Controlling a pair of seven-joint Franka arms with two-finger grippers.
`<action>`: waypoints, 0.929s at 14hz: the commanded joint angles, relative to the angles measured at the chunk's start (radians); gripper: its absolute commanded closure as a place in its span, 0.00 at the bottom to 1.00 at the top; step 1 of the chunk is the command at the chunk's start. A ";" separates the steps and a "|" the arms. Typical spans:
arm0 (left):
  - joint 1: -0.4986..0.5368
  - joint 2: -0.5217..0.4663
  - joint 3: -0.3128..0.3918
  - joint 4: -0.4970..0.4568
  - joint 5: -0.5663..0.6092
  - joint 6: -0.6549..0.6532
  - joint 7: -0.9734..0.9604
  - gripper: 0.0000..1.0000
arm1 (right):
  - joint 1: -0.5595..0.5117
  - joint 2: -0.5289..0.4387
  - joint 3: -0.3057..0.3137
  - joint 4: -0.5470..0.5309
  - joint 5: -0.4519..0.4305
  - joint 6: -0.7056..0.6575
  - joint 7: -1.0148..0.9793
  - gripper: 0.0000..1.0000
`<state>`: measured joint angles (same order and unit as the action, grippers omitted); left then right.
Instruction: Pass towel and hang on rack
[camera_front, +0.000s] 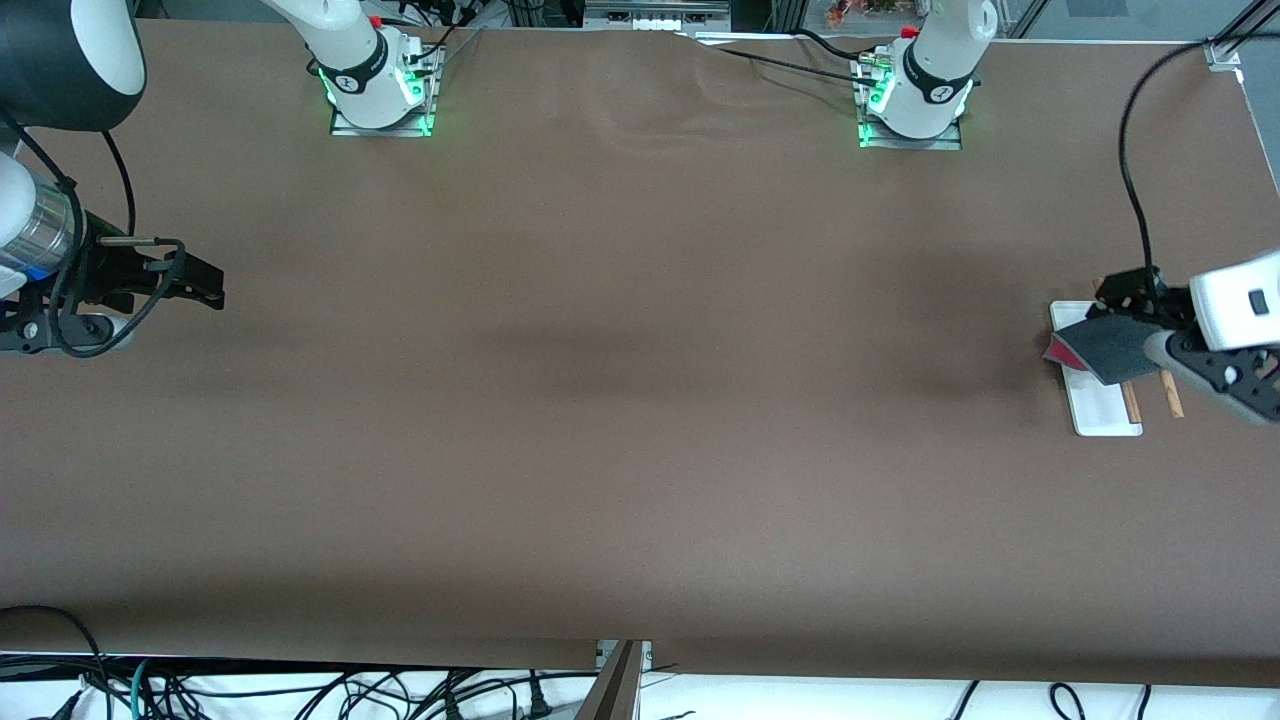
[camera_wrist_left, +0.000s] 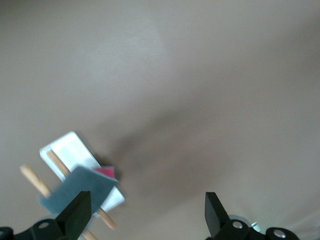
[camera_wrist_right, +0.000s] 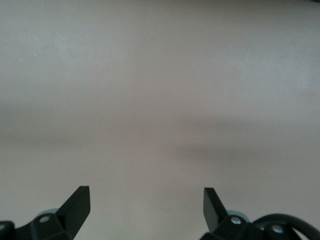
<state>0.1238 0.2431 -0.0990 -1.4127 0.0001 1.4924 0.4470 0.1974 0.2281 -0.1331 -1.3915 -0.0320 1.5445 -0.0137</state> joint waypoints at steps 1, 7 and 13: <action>-0.042 -0.189 0.019 -0.196 0.008 0.060 -0.292 0.00 | -0.001 -0.018 0.001 -0.023 0.024 0.000 0.008 0.00; -0.078 -0.291 0.024 -0.246 -0.009 0.066 -0.506 0.00 | -0.003 -0.019 -0.002 -0.021 0.057 -0.009 0.008 0.00; -0.050 -0.332 0.025 -0.324 -0.058 0.128 -0.482 0.00 | -0.003 -0.018 -0.002 -0.023 0.055 -0.011 0.003 0.00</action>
